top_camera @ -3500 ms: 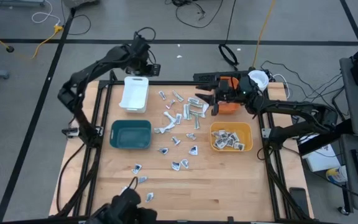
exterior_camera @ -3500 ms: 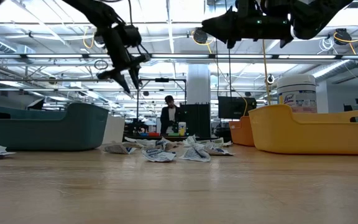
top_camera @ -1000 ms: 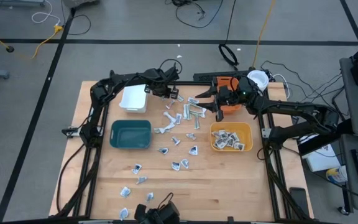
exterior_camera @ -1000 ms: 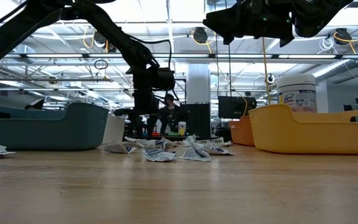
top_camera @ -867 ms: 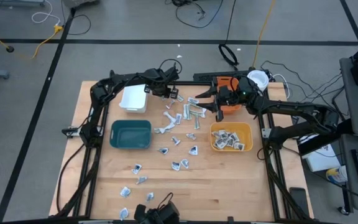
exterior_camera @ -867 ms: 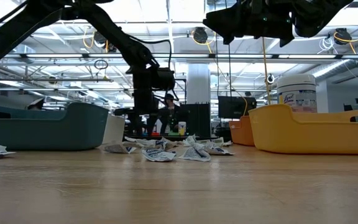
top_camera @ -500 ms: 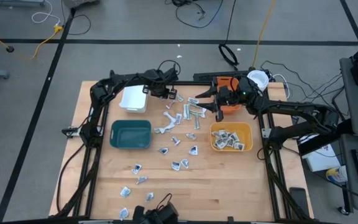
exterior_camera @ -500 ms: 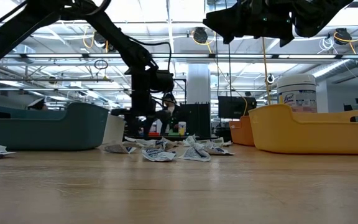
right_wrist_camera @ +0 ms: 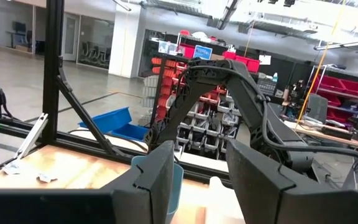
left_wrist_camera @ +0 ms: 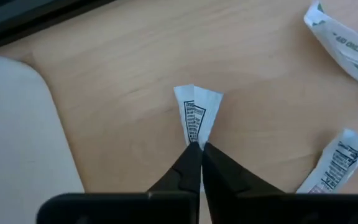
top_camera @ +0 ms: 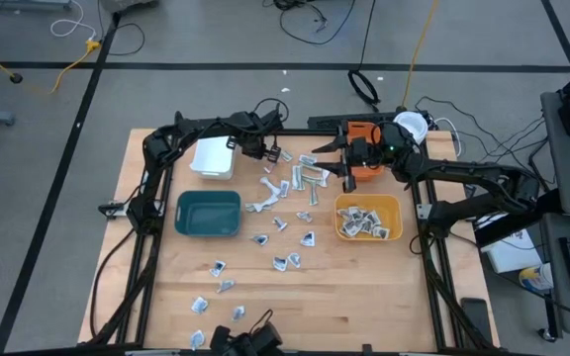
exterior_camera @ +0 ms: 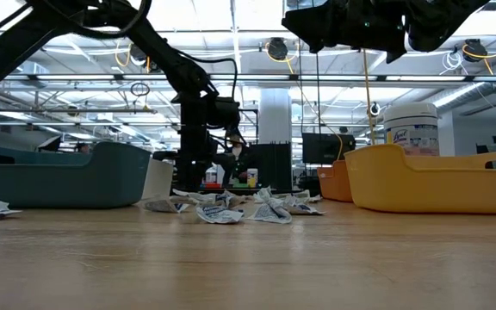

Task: Pick & Place First Aid Supplies
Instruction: Put the antibiotic ointment into the orange bin

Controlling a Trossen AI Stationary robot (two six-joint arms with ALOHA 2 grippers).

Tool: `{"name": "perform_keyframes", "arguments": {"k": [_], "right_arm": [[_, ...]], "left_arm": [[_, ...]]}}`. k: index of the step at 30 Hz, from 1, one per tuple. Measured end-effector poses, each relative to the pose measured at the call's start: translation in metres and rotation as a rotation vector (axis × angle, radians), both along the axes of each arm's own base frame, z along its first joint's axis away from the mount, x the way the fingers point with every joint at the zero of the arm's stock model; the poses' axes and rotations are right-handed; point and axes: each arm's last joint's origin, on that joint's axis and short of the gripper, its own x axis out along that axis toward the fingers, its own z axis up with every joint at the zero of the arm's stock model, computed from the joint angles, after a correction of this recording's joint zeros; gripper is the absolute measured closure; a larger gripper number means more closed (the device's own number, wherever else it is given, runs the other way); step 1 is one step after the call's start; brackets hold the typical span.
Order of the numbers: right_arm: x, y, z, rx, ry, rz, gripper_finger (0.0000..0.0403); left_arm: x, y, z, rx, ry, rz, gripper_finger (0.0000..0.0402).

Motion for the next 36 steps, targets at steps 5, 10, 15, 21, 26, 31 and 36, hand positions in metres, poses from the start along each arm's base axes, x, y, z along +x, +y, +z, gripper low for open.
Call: {"name": "perform_keyframes", "arguments": {"k": [5, 10, 15, 21, 26, 31, 36], "right_arm": [[0.000, 0.000, 0.000, 0.003, 0.003, -0.005, 0.0261], [0.000, 0.000, 0.000, 0.004, 0.003, -0.008, 0.0261], [0.000, -0.002, -0.001, 0.065, 0.009, -0.053, 0.0261], [0.000, -0.005, -0.001, 0.173, 0.009, -0.120, 0.0261], [0.000, -0.005, -0.001, 0.173, 0.008, -0.143, 0.0261], [0.001, -0.006, -0.001, 0.274, 0.008, -0.171, 0.0261], [0.005, -0.006, 0.004, 0.369, 0.059, -0.199, 0.0261]], "left_arm": [[-0.001, 0.000, 0.006, 0.005, -0.017, 0.020, 0.0398], [-0.005, -0.004, 0.034, 0.022, -0.093, -0.015, 0.0400], [-0.009, -0.012, 0.068, 0.016, -0.190, -0.170, 0.0400], [-0.021, -0.028, 0.110, 0.051, -0.255, -0.494, 0.0401], [-0.039, -0.043, 0.141, 0.092, -0.257, -0.759, 0.0401], [-0.046, -0.054, 0.166, 0.137, -0.419, -0.954, 0.0401], [-0.042, -0.061, 0.188, 0.262, -0.574, -1.091, 0.0401]]}}
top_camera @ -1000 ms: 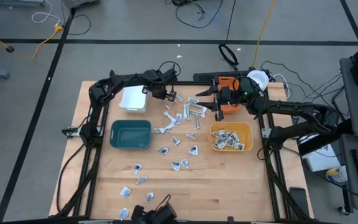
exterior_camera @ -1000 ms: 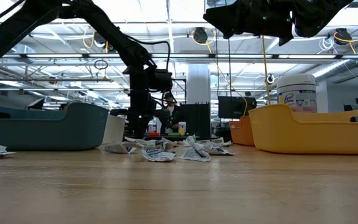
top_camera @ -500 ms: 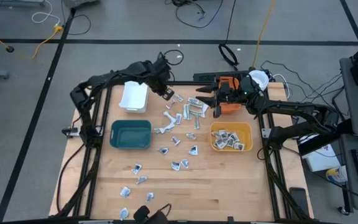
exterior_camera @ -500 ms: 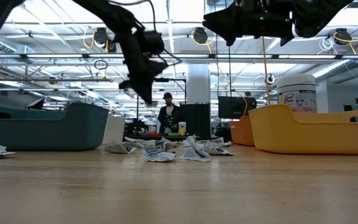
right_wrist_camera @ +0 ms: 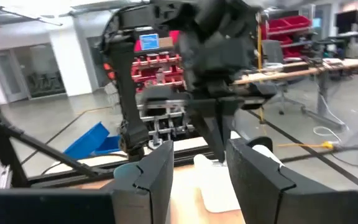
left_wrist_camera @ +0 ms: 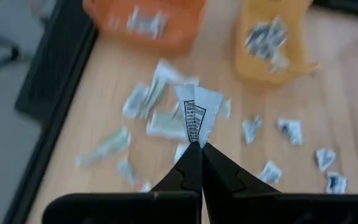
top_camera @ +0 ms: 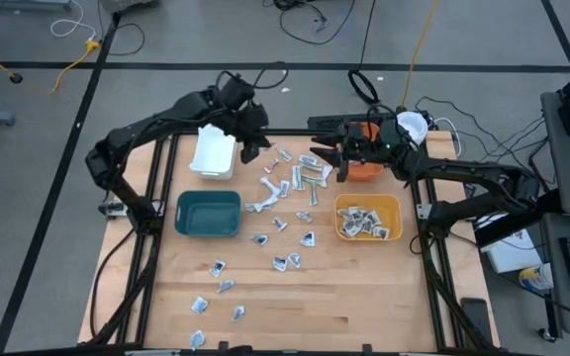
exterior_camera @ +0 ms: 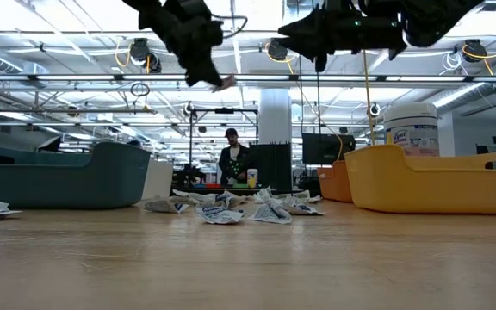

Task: Pick & Place First Aid Supplies
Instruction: Put the antibiotic ointment into the orange bin

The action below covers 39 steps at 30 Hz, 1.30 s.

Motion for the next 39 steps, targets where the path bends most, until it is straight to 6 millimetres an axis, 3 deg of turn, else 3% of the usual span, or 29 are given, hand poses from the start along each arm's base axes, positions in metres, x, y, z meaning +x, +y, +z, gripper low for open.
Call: {"name": "perform_keyframes", "arguments": {"k": [6, 16, 23, 39], "right_arm": [[0.011, 0.007, 0.019, -0.034, 0.042, -0.018, 0.0261], [0.016, 0.016, 0.017, 0.012, 0.095, -0.022, 0.0261], [0.019, 0.026, 0.013, 0.017, 0.128, 0.060, 0.0261], [0.019, 0.028, 0.013, 0.037, 0.134, 0.108, 0.0261]], "left_arm": [[0.017, -0.019, 0.017, 0.036, -0.183, -0.146, 0.0401], [0.044, -0.057, 0.027, 0.076, -0.316, -0.281, 0.0402], [0.046, -0.060, 0.029, 0.068, -0.326, -0.254, 0.0402], [0.046, -0.059, 0.026, 0.055, -0.254, -0.107, 0.0401]]}}
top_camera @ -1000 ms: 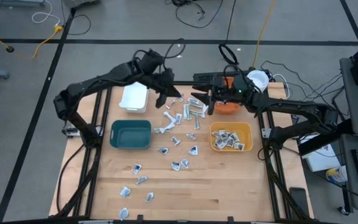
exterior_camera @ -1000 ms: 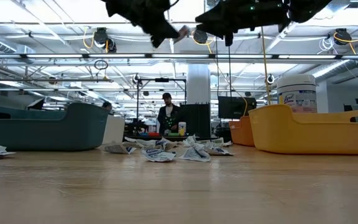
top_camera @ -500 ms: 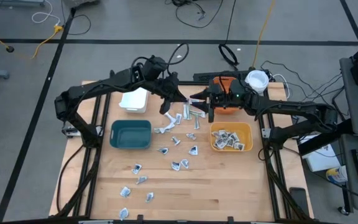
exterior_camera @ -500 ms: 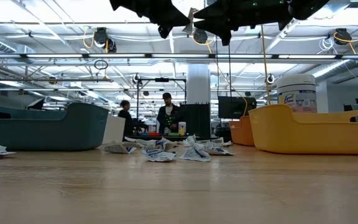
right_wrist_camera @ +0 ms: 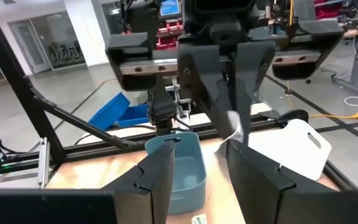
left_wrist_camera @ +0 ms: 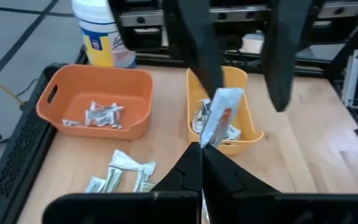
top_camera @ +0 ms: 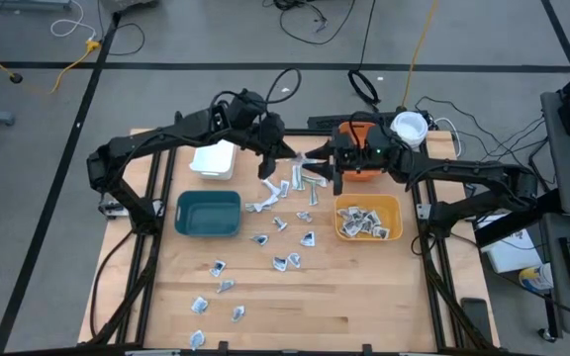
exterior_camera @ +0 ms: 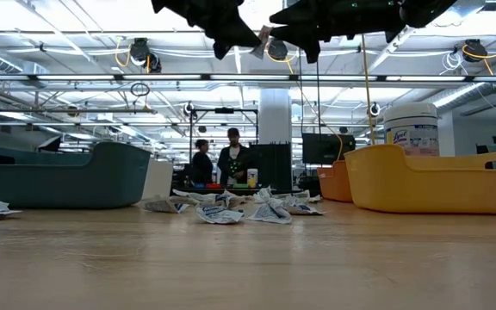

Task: Pick & Place First Aid Supplies
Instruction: Put the antibiotic ointment into the orange bin

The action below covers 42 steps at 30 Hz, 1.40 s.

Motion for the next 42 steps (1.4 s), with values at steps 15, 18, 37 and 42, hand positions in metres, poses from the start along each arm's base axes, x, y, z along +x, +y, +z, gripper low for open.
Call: {"name": "perform_keyframes", "arguments": {"k": [15, 18, 37, 42], "right_arm": [[0.000, 0.000, -0.007, -0.007, 0.072, 0.007, 0.0389], [0.000, 0.000, -0.007, -0.012, 0.072, 0.007, 0.0399], [-0.011, -0.012, -0.023, 0.089, 0.242, 0.001, 0.0402], [-0.018, -0.022, -0.030, 0.174, 0.311, -0.063, 0.0403]], "left_arm": [[0.008, -0.019, 0.002, 0.004, -0.025, -0.055, 0.0401], [0.008, -0.020, 0.002, -0.003, -0.022, -0.051, 0.0402], [0.000, 0.000, -0.001, -0.195, 0.033, 0.178, 0.0274], [-0.004, 0.004, -0.004, -0.239, 0.077, 0.216, 0.0208]]}}
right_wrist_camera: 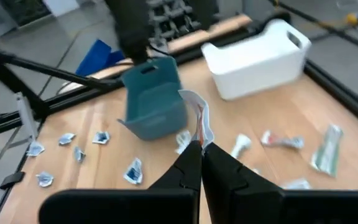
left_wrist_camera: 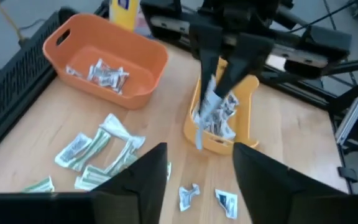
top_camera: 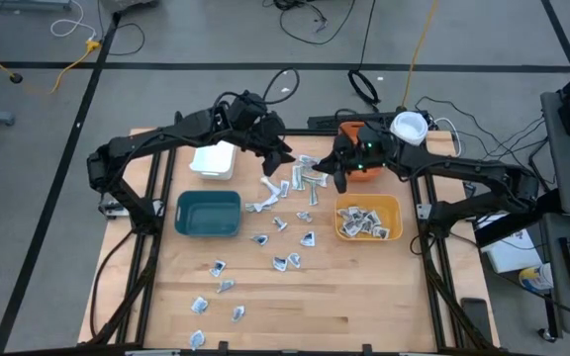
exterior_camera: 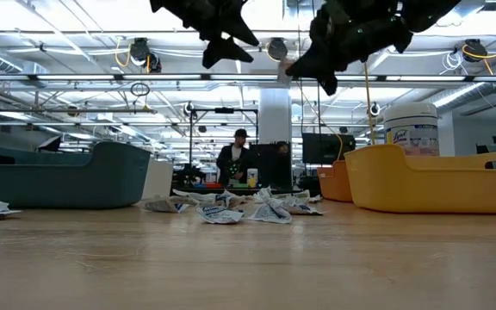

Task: Pick & Place First Aid Supplies
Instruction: Put the antibiotic ointment into the orange bin

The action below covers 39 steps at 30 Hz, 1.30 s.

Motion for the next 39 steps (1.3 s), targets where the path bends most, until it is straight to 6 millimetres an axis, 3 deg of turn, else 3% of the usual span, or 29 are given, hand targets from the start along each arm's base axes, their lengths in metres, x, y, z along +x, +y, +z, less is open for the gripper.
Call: {"name": "perform_keyframes", "arguments": {"k": [7, 16, 22, 31, 39], "right_arm": [[-0.010, -0.014, -0.011, 0.044, 0.139, -0.311, 0.0403], [-0.021, -0.024, -0.019, -0.168, 0.317, -0.671, 0.0403], [-0.022, -0.033, -0.033, -0.215, 0.436, -0.767, 0.0403], [-0.028, -0.061, -0.074, -0.096, 0.647, -0.843, 0.0403], [-0.031, -0.076, -0.073, 0.034, 0.669, -0.861, 0.0390]], "left_arm": [[-0.002, 0.004, -0.001, -0.066, 0.008, 0.054, 0.0166], [-0.002, 0.004, -0.001, -0.092, 0.009, 0.070, 0.0163], [-0.002, 0.004, -0.001, -0.109, 0.013, 0.080, 0.0163], [-0.004, 0.005, -0.003, -0.129, 0.034, 0.091, 0.0163], [-0.006, 0.004, -0.005, -0.151, 0.067, 0.088, 0.0163]]}}
